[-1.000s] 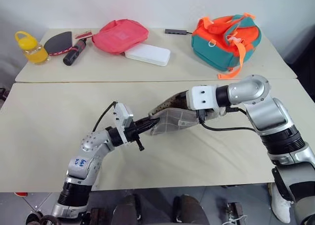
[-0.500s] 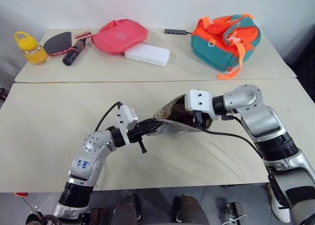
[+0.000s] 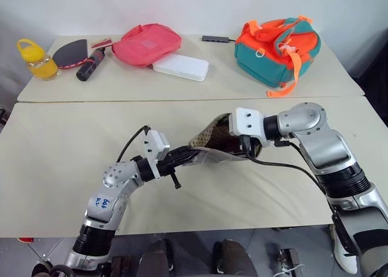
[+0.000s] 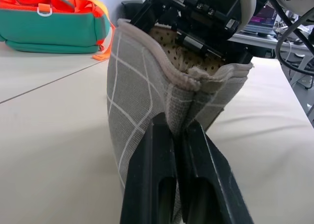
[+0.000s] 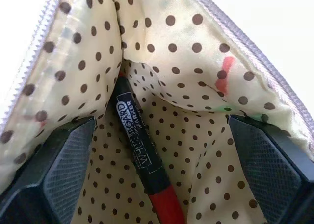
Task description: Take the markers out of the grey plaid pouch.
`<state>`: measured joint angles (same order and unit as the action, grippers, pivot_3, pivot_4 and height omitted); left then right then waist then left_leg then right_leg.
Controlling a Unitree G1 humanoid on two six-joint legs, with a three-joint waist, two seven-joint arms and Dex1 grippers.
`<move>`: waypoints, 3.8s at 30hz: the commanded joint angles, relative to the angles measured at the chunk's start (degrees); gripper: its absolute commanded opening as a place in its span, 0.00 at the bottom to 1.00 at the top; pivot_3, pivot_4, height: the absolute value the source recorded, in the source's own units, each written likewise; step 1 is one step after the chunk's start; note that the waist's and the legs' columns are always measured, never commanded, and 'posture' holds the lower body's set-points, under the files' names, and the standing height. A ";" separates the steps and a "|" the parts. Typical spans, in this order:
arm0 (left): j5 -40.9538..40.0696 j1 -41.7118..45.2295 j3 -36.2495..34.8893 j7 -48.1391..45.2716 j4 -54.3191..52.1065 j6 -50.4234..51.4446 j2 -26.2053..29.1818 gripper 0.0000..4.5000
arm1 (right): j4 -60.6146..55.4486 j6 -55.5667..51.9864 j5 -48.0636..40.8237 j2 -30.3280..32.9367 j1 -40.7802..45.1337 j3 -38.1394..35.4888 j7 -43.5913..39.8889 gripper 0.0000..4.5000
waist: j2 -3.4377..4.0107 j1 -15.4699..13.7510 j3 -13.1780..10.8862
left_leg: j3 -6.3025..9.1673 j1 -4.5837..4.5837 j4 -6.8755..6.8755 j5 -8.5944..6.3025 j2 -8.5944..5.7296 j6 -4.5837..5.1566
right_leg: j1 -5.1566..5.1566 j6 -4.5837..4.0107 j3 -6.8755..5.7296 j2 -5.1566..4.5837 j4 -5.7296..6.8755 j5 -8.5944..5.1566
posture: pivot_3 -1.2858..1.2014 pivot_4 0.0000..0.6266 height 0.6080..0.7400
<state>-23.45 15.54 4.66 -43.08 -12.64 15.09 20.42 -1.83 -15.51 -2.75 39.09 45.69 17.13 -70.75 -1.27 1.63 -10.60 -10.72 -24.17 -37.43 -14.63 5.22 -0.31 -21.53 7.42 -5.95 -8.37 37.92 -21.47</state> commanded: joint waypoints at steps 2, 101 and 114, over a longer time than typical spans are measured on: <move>-0.87 0.26 -1.14 0.47 -2.10 -0.54 -0.28 0.00 | -1.03 0.91 -1.03 1.89 0.62 -1.89 -1.33 0.86 | 0.00 -0.02 0.00 | 0.00 0.00 0.00 0.00 0.00 0.00 | 0.00 0.00 0.00 0.00 0.01 0.00 | 0.52 0.24 1.00; 0.09 4.61 0.39 2.91 3.32 4.89 -0.87 0.00 | 0.74 3.89 3.09 8.66 5.25 -2.83 -13.74 0.11 | 0.00 -0.07 0.00 | 0.02 -0.01 -0.18 -0.01 0.03 0.01 | 0.04 0.00 0.01 0.02 0.07 0.00 | 0.52 0.24 1.00; 3.26 5.44 -0.52 1.26 6.30 -1.77 1.82 0.00 | 2.42 1.52 -5.01 4.67 7.96 -7.21 -9.10 0.11 | 0.00 0.04 0.00 | 0.00 0.00 -0.16 -0.01 0.03 0.02 | 0.02 0.00 0.01 0.01 0.07 0.00 | 0.52 0.24 1.00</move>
<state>-20.71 21.13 4.44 -41.63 -5.53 14.81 22.42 0.94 -13.88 -6.53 43.36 51.94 12.50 -80.84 -1.27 1.67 -10.60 -10.73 -24.18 -37.59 -14.64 5.25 -0.29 -21.51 7.42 -5.94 -8.36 38.01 -21.47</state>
